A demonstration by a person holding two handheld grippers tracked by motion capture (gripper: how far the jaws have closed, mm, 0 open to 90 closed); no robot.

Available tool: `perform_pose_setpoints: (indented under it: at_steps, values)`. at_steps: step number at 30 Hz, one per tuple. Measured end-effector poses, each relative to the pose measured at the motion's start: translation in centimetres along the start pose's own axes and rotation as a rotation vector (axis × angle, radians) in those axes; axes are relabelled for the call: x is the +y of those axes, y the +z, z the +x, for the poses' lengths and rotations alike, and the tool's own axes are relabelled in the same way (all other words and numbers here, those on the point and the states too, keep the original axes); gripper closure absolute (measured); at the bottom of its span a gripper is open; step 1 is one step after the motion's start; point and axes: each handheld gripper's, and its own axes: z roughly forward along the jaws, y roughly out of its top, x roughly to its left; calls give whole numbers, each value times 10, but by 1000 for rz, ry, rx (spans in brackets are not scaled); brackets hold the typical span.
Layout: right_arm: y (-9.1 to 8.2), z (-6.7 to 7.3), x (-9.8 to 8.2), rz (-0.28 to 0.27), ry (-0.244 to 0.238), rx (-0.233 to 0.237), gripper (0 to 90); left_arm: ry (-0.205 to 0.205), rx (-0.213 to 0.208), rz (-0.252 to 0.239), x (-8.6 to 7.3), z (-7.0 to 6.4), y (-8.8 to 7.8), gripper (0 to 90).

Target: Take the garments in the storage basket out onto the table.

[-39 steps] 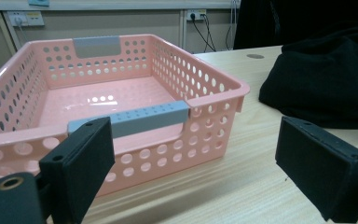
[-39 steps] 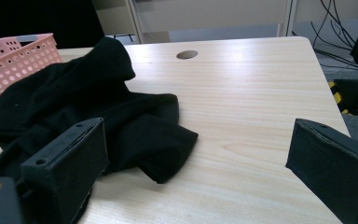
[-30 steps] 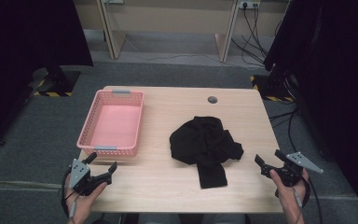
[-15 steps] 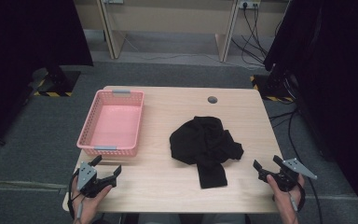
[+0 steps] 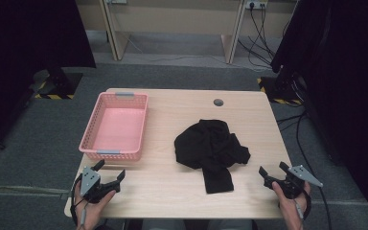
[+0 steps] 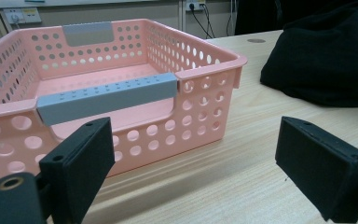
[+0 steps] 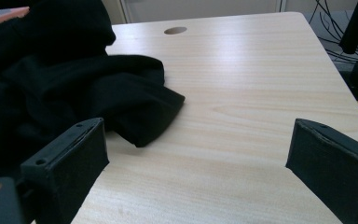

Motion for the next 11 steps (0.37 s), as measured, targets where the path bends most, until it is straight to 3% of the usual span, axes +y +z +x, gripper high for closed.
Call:
perform_pose_setpoints:
  at_steps: [4, 11]
  values:
    - [1, 0, -1, -4, 9, -7, 49, -19, 12, -16, -1, 1, -1, 104]
    - [0, 0, 1, -1, 26, 13, 28, -6, -5, -5, 3, -2, 1, 93]
